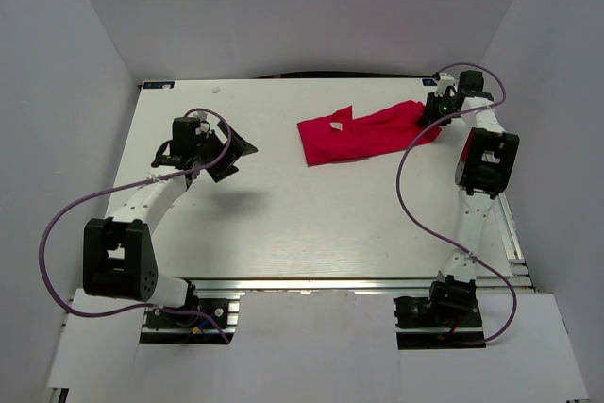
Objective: Fold and stack the t-shirts
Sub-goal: Grab one side of the 2/3 rectangular tshirt with right arm, then fold the long partially folded tshirt into a neat square
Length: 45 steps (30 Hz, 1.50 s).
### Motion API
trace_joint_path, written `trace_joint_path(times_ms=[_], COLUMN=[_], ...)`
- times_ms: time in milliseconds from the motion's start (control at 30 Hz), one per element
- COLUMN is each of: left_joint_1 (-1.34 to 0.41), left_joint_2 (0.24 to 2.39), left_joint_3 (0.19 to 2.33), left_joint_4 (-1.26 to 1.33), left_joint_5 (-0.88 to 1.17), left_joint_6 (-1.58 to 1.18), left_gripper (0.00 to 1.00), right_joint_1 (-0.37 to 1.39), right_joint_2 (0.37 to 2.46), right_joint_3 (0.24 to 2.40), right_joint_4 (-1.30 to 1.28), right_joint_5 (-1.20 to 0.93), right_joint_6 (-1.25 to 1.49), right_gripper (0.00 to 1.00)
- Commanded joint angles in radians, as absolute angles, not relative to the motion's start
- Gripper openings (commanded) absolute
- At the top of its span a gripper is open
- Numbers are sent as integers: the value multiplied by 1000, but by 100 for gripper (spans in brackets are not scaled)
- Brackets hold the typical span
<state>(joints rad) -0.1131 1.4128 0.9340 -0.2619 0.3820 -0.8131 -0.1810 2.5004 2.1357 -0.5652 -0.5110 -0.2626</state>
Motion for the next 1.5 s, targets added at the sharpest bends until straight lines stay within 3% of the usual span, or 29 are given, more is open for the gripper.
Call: trace_joint_path(times_ms=[0,333,733,1467], left_joint_1=[-110,-110,-110,-110], left_joint_2=[1373,1414,1390,1376], left_joint_3=[950,971,934,902], left_joint_4=[-267,-239,-222,-213], left_joint_5=[390,443,459,472], left_joint_6=[-816,-808,-802,-799], left_gripper=[98,98,98,98], right_joint_1=[-216,-187,-13,325], right_joint_2=[2410,2257,2181,2235], right_joint_3=[2088,2036,2014,2148], right_joint_4=[-516,-488,-538,-543], right_joint_5=[-520,-610,-675,-677], right_joint_6=[-247,-284,-307,-284], right_gripper=[10,7,6,4])
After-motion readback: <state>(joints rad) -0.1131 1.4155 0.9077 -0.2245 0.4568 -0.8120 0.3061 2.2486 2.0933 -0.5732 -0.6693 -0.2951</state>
